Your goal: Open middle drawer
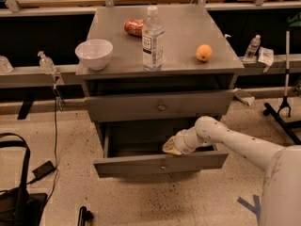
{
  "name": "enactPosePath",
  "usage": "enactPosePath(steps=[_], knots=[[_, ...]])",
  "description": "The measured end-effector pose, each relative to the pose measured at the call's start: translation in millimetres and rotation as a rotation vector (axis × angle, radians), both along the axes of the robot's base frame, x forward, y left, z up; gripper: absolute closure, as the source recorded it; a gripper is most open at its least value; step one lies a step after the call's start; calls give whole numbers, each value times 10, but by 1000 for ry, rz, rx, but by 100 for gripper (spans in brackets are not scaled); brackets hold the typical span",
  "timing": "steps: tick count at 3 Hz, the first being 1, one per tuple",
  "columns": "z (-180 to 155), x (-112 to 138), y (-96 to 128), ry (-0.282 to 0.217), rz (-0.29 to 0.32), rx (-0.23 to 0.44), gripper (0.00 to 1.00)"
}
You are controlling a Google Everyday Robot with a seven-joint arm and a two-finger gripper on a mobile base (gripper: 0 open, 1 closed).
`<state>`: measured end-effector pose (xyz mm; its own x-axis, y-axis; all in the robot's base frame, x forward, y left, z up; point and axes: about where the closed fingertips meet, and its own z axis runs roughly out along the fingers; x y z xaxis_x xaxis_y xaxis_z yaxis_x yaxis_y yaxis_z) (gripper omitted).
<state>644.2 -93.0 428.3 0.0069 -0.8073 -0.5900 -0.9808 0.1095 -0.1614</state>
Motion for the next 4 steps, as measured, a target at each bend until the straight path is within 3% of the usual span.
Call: enactPosePath(steps=[2, 4], knots=[[50, -82, -9, 3, 6, -4, 100], [214, 344, 127, -74, -3, 14, 100]])
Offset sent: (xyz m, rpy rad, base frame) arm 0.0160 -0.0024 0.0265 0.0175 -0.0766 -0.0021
